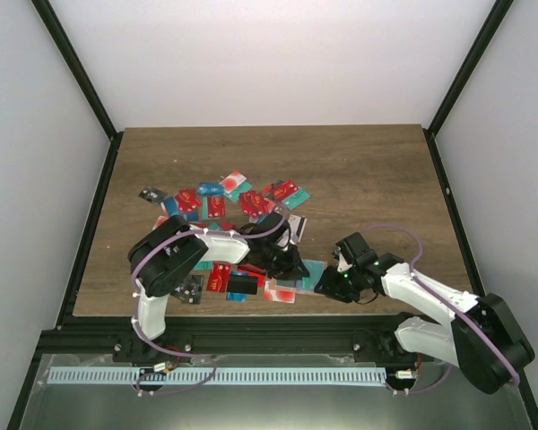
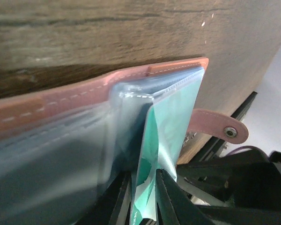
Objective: Put the credit cards into the card holder
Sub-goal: Insert the credit card into the card holder.
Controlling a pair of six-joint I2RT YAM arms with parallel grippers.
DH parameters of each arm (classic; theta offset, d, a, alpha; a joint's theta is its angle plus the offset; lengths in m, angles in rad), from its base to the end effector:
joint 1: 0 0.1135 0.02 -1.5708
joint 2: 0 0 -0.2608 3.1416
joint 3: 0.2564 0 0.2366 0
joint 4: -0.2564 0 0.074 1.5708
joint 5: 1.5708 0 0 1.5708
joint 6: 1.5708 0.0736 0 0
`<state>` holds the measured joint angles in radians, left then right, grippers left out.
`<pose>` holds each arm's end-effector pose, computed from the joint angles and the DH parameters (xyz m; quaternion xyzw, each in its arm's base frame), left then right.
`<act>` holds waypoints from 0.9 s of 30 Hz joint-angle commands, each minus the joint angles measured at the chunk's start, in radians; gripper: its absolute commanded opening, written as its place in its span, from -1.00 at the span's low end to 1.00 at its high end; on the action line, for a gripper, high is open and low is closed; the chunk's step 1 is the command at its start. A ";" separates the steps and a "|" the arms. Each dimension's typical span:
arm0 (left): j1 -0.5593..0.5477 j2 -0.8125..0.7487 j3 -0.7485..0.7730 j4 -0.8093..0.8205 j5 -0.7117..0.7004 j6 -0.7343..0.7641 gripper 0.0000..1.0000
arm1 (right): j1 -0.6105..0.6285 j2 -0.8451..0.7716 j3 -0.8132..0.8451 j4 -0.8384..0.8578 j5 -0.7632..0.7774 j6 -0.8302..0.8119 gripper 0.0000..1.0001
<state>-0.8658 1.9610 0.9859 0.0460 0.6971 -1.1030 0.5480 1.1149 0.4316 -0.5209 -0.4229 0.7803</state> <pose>0.2073 -0.3165 0.0944 -0.0014 -0.8984 0.4262 0.1059 0.1303 0.1149 0.1180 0.0734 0.9593 0.2723 0.0131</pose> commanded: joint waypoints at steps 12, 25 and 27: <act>-0.038 -0.033 0.098 -0.291 -0.124 0.113 -0.22 | -0.002 -0.100 0.146 -0.109 0.090 0.005 -0.11; -0.039 -0.082 0.170 -0.476 -0.189 0.223 0.11 | -0.003 -0.107 0.138 -0.093 0.109 0.035 0.02; -0.039 -0.089 0.193 -0.517 -0.211 0.256 0.11 | -0.003 -0.096 0.136 -0.069 0.102 0.036 0.02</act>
<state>-0.8997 1.9060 1.1355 -0.3485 0.5480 -0.9176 0.5480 1.0161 0.5545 -0.6323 -0.3202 0.8047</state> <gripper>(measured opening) 0.555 0.509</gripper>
